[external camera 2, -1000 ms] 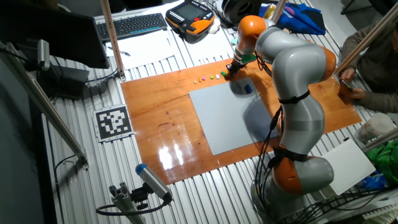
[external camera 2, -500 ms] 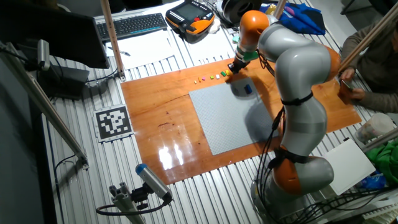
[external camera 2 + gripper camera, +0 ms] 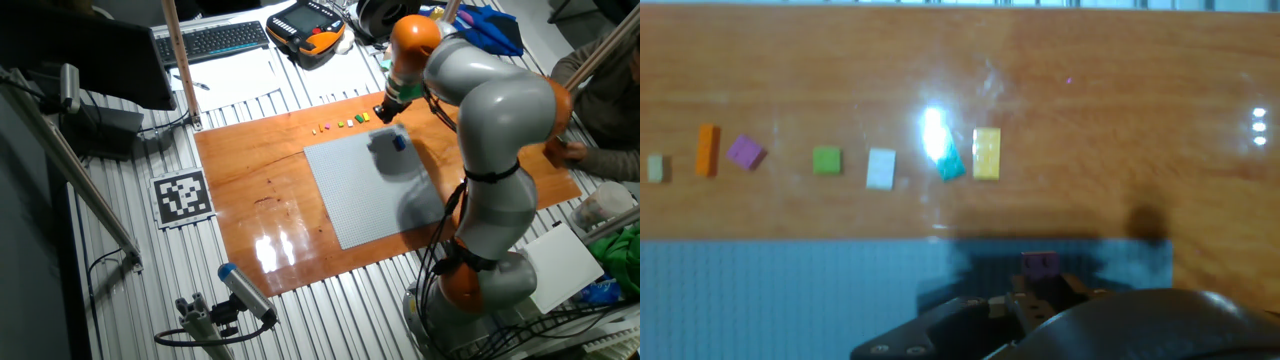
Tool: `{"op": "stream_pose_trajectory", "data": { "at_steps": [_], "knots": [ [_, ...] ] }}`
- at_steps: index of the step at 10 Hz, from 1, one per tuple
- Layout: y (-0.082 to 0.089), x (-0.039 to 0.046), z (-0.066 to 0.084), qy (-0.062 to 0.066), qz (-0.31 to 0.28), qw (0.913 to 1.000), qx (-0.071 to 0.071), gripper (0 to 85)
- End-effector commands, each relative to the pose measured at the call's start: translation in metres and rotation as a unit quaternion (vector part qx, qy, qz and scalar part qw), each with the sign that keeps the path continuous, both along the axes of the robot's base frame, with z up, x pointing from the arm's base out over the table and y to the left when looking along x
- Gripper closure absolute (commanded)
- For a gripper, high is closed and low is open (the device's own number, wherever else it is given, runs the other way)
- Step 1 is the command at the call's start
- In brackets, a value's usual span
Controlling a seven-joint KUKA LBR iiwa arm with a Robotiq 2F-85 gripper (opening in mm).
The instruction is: Stack small Lego blocks one on top of the other
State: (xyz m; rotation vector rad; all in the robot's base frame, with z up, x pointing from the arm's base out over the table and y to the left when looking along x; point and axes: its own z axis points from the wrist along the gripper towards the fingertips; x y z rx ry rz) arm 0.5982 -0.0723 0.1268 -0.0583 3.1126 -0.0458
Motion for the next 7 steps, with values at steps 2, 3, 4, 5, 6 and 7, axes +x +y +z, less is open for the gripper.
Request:
{"op": "stream_pose_trajectory", "data": {
  "at_steps": [2,3,4,5,6,7],
  "knots": [
    [0.0001,-0.0139,0.0003,-0.001,-0.005,0.9999,0.012,85.0],
    [0.0001,-0.0139,0.0003,0.004,-0.014,0.9999,0.008,85.0],
    [0.0001,-0.0139,0.0003,0.004,-0.016,0.9998,-0.005,85.0],
    [0.0001,-0.0139,0.0003,0.005,-0.021,0.9998,-0.004,85.0],
    [0.0001,-0.0139,0.0003,0.004,-0.026,0.9996,0.004,85.0],
    [0.0001,-0.0139,0.0003,-0.003,-0.013,0.9999,0.004,85.0]
  ]
}}
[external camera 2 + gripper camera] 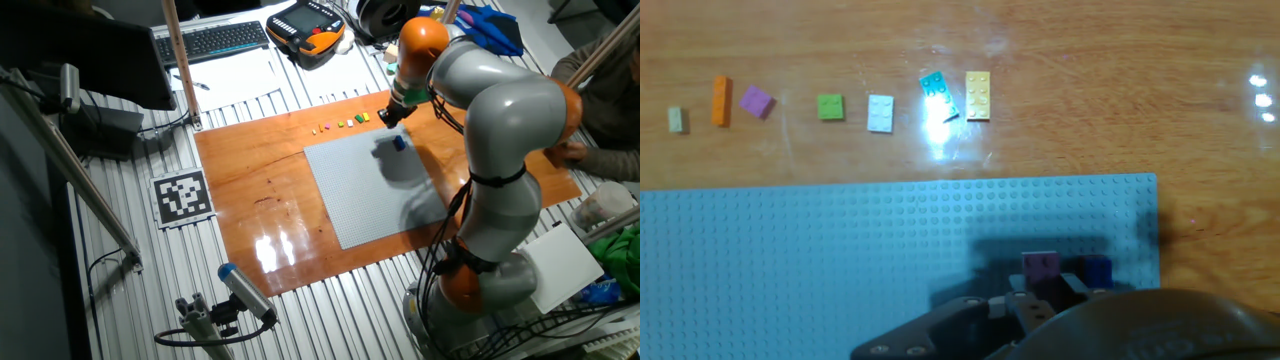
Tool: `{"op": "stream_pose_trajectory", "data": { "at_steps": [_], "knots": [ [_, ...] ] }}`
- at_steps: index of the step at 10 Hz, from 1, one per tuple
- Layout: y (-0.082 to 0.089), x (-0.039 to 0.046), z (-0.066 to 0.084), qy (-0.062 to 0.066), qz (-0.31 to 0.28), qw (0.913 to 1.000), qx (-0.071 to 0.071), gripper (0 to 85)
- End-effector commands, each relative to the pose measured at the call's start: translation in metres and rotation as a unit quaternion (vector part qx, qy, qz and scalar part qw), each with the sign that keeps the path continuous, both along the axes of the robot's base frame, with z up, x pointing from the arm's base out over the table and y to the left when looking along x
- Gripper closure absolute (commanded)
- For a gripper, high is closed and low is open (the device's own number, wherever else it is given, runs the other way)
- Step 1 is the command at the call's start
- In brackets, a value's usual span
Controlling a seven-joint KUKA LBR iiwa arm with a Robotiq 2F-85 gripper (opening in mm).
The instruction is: Stack small Lego blocks one on top of the other
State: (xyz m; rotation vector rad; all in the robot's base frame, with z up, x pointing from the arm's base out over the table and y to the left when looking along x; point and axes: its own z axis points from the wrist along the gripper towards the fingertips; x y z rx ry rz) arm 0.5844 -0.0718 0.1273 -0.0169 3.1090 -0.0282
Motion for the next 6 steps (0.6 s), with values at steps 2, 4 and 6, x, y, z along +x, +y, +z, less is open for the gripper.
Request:
{"op": "stream_pose_trajectory", "data": {
  "at_steps": [2,4,6],
  "knots": [
    [0.0,-0.0001,0.0,0.009,0.005,0.9999,0.007,85.0],
    [-0.002,-0.0161,-0.007,0.004,0.008,0.9999,-0.006,85.0],
    [-0.01,-0.0326,-0.022,-0.001,0.02,0.9996,-0.019,85.0]
  ]
}}
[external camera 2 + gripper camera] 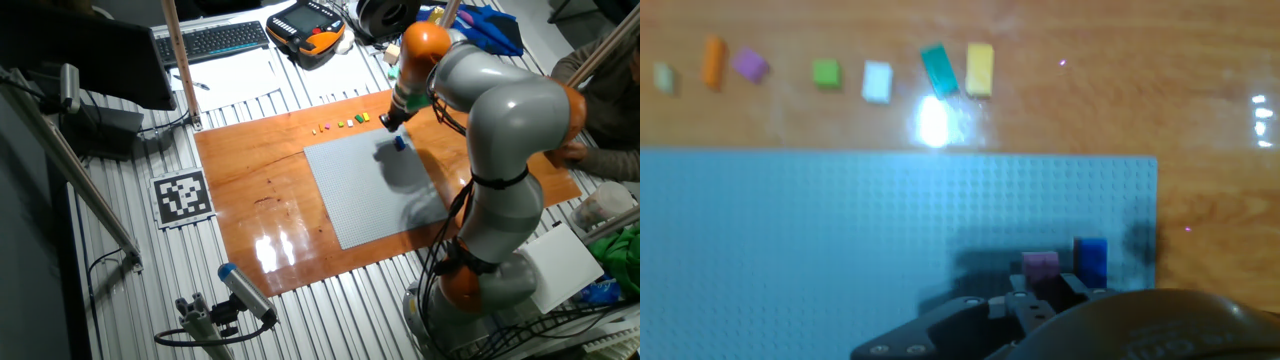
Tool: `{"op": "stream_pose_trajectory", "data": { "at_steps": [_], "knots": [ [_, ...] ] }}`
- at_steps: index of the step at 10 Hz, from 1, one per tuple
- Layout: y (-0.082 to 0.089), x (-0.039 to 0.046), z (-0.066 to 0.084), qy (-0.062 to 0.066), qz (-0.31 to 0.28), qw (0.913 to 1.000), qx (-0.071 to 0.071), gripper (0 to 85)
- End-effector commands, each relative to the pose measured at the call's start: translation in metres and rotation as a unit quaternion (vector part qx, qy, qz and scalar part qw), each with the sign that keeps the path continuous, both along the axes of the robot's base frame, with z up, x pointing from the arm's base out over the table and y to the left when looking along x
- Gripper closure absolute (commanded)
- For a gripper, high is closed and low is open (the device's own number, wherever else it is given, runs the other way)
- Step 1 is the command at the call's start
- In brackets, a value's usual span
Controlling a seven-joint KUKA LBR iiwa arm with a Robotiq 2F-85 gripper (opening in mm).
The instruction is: Stack small Lego blocks one on top of the other
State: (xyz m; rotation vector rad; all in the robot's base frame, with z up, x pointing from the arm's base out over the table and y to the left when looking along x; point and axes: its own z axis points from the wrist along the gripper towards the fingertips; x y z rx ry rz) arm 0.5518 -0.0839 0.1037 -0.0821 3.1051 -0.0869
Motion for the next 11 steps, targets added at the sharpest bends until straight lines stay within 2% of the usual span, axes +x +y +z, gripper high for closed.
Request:
{"op": "stream_pose_trajectory", "data": {
  "at_steps": [1,3,5,6,9,11],
  "knots": [
    [-0.005,-0.0024,-0.004,0.0,0.004,1.0,0.0,85.0],
    [-0.019,-0.0072,-0.013,-0.004,0.01,0.9999,0.003,85.0],
    [-0.023,-0.0093,-0.017,-0.004,-0.005,0.9999,-0.011,85.0],
    [-0.026,-0.0124,-0.023,-0.003,-0.016,0.9996,-0.022,85.0],
    [-0.027,-0.0217,-0.04,-0.01,-0.043,0.9988,-0.02,85.0],
    [-0.03,-0.0217,-0.046,-0.013,-0.056,0.9982,-0.016,85.0]
  ]
}}
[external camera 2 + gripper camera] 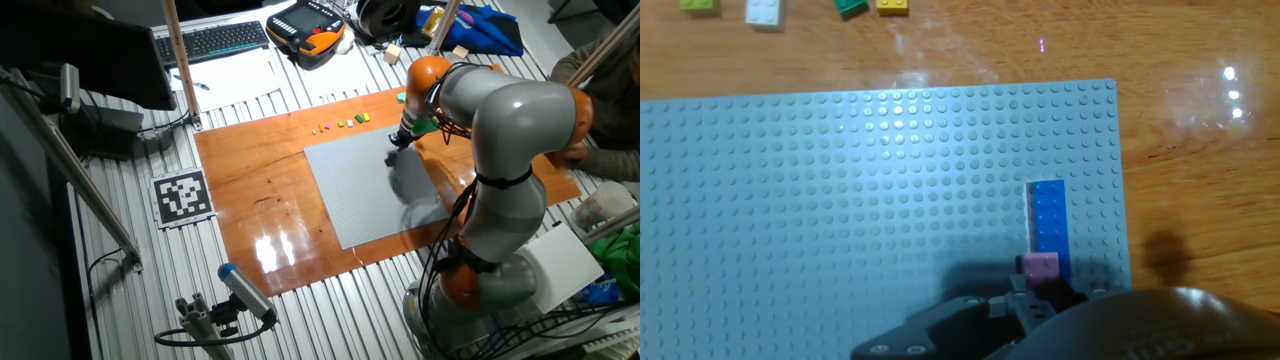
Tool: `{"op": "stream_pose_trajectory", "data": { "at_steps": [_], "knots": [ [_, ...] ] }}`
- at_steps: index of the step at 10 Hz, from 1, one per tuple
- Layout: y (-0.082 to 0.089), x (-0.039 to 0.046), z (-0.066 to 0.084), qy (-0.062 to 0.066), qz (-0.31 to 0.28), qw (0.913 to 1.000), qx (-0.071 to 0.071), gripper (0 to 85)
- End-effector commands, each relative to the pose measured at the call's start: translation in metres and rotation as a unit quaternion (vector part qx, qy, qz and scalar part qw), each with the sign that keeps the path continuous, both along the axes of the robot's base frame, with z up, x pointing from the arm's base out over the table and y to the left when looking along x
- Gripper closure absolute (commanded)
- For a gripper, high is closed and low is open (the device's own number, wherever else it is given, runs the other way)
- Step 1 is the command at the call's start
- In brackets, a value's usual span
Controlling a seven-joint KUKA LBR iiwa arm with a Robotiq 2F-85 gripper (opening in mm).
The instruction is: Stack small Lego blocks one on top of the other
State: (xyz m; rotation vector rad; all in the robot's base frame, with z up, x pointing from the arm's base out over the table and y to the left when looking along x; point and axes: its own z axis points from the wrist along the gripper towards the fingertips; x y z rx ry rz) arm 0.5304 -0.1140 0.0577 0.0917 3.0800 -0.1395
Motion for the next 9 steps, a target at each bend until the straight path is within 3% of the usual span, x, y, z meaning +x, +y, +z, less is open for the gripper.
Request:
{"op": "stream_pose_trajectory", "data": {
  "at_steps": [1,3,6,9],
  "knots": [
    [-0.0002,0.0011,-0.0017,0.0,-0.002,1.0,0.0,85.0],
    [-0.0018,0.0042,-0.0032,0.003,-0.001,1.0,0.002,85.0],
    [-0.0071,0.0054,-0.002,0.02,0.016,0.9997,0.0,85.0],
    [-0.0097,0.0045,-0.0074,0.014,0.018,0.9997,0.002,85.0]
  ]
}}
